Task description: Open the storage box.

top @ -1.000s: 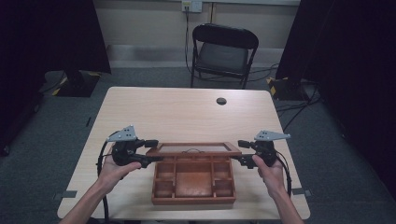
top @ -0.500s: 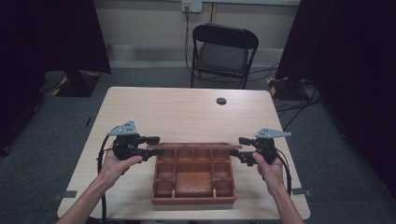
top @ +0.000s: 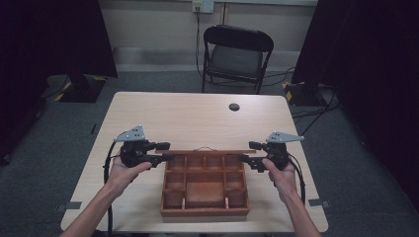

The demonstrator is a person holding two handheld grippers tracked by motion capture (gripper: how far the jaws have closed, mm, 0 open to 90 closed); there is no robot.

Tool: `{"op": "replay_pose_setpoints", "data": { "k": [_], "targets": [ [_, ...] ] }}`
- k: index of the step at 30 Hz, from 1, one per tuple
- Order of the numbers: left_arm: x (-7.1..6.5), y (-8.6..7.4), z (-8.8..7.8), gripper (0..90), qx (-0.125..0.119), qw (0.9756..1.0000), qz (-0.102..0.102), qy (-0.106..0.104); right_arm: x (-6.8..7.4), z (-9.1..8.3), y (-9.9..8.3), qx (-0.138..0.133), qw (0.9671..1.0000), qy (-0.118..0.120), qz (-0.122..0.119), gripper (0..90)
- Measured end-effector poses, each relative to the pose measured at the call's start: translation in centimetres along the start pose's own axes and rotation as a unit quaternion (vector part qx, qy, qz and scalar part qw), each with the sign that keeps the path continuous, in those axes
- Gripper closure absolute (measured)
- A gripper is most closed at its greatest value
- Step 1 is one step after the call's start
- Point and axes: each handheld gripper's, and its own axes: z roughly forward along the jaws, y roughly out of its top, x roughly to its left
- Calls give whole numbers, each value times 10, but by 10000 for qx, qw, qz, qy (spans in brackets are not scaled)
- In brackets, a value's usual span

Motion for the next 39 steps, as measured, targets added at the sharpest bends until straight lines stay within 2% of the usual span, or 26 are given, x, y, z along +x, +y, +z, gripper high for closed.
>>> {"op": "replay_pose_setpoints", "data": {
  "k": [10, 12, 16, 18, 21, 32, 39],
  "targets": [
    [9, 3, 3, 521, -45, 9998, -116, 133, -3, 12, 6, -82, 10000, 39, 20, 279],
    [12, 2, 5, 523, -60, 9997, -189, 161, -4, 13, 6, -142, 9998, 130, 36, 343],
    [11, 4, 7, 530, -8, 9996, -121, 238, -5, 16, 7, -130, 9997, 207, 26, 390],
    [12, 4, 7, 530, -16, 9997, -100, 240, -5, 17, 7, -126, 9997, 218, 27, 402],
    [19, 3, 8, 534, -114, 9996, -217, 153, -5, 19, 10, -112, 9997, 220, -29, 438],
    [31, 0, 19, 546, -78, 9989, -283, 368, -10, 25, 17, -252, 9994, 207, 83, 442],
    [36, -2, 23, 558, -68, 9985, -331, 425, -14, 29, 16, -314, 9993, 179, 140, 441]
  ]
}}
